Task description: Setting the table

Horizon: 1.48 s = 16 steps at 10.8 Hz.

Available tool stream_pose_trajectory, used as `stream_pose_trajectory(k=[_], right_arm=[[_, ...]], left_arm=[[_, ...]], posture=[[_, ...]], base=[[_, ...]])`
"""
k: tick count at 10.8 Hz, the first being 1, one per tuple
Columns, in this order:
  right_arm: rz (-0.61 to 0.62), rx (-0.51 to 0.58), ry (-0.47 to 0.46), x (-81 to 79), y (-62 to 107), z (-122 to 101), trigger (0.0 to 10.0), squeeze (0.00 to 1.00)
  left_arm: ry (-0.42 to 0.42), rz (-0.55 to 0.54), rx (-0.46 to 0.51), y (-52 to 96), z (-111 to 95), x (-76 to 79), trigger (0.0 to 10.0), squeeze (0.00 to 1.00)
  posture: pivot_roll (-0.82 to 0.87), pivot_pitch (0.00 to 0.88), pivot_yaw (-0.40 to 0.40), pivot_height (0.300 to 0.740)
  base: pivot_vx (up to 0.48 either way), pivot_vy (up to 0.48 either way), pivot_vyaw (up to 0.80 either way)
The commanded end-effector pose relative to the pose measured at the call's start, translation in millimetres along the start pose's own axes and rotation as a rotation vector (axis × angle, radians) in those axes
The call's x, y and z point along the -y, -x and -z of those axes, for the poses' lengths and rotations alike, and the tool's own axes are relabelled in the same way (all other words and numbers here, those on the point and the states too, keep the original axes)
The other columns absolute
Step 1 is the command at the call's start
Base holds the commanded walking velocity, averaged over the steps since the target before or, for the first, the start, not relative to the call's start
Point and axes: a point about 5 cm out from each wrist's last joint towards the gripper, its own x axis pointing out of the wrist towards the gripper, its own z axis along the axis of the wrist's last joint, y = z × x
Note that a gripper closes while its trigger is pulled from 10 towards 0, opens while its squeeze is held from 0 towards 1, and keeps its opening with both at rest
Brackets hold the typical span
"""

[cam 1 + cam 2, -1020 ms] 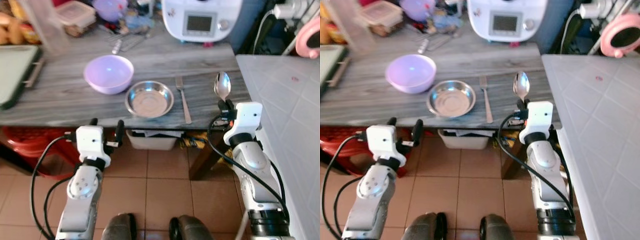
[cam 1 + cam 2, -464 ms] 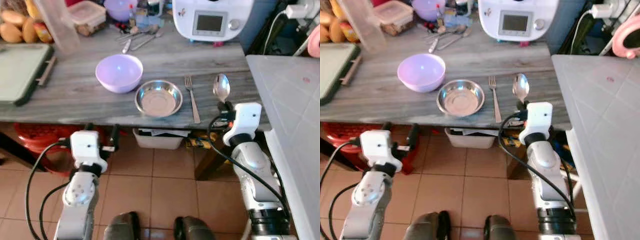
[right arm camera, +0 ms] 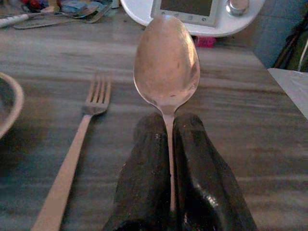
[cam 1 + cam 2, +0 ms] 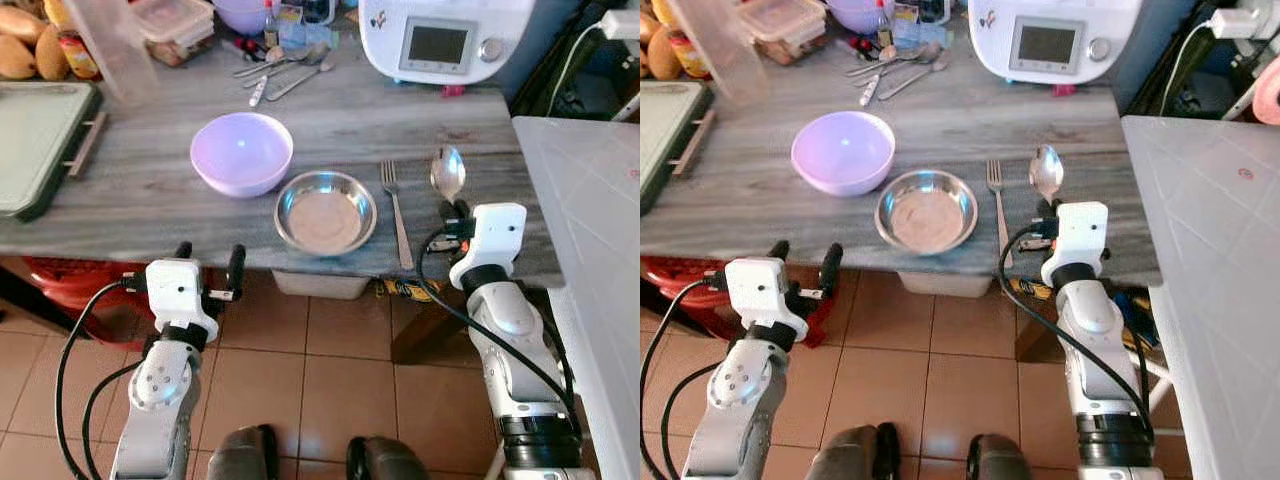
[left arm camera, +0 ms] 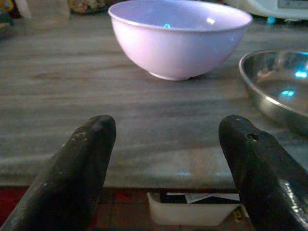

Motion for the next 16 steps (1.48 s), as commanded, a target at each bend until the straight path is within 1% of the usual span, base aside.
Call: stream_pose_trajectory(k=[1,4,5,6,7,8,9,10,12,13,14,15,16], right_arm=[[0.04,0.003,0.007,7.0,1.6,1,10.0,0.0],[0.099,-0.012,0.01,15.0,3.8,4,10.0,0.0],[0.171,-0.045,-0.022,25.1,5.1,8,10.0,0.0],[0.192,-0.064,-0.051,31.0,4.7,11,10.0,0.0],[0.19,-0.075,-0.038,35.9,2.7,11,10.0,0.0],[0.161,-0.093,-0.031,38.8,-2.2,11,10.0,0.0],[0.159,-0.094,-0.037,41.3,-6.2,8,10.0,0.0],[0.135,-0.114,-0.058,41.6,-14.1,6,10.0,0.0],[0.115,-0.116,-0.084,41.6,-28.2,0,10.0,0.0],[0.091,-0.12,-0.096,37.1,-34.4,-2,10.0,0.0],[0.066,-0.132,-0.122,28.4,-43.2,-4,10.0,0.0],[0.05,-0.129,-0.129,23.8,-46.7,-6,10.0,0.0],[0.032,-0.126,-0.161,18.4,-52.0,-11,10.0,0.0]], left_arm=[[0.005,-0.003,0.002,4.4,-1,-1.4,10.0,0.0],[0.005,0.003,-0.013,11.7,1,-3.9,10.0,0.0],[0.003,0.018,-0.028,16.4,3,-3.5,10.0,0.0],[0.001,0.026,-0.037,18.6,4,-3.7,10.0,0.0],[0.0,0.035,-0.041,20.6,3,-4.3,10.0,0.0],[0.0,0.043,-0.045,20.5,3,-3.2,10.0,0.0],[0.001,0.052,-0.046,20.6,2,-2.2,10.0,0.0],[0.01,0.081,-0.045,22.8,-2,0.1,10.0,0.0],[-0.012,0.088,-0.077,34.5,-4,-5.0,10.0,0.0],[-0.021,0.087,-0.094,39.4,-5,-9.0,10.0,0.0],[-0.024,0.098,-0.108,44.0,-6,-8.7,10.0,0.0],[-0.024,0.101,-0.112,45.1,-7,-8.2,10.0,0.0],[-0.027,0.102,-0.117,45.7,-9,-9.6,10.0,0.0]], posture=[[-0.02,0.156,-0.002,0.74],[-0.02,0.162,-0.004,0.74],[-0.02,0.168,0.0,0.74],[-0.01,0.179,0.003,0.74],[-0.01,0.2,0.008,0.74],[-0.01,0.212,0.01,0.74],[-0.01,0.228,0.016,0.74],[0.01,0.254,0.023,0.74],[0.04,0.297,0.039,0.74],[0.04,0.316,0.046,0.74],[0.06,0.336,0.054,0.74],[0.06,0.339,0.056,0.74],[0.07,0.336,0.056,0.74]], base=[[0.0,0.0,0.0],[0.0,0.0,0.0],[0.0,0.0,0.0],[0.0,0.0,0.0],[0.0,0.0,0.0],[0.0,0.0,0.0],[0.0,0.0,0.0],[0.0,0.0,0.0],[0.0,0.0,0.0],[0.0,0.0,0.0],[0.0,0.0,0.0],[0.0,0.0,0.0],[0.0,0.0,0.0]])
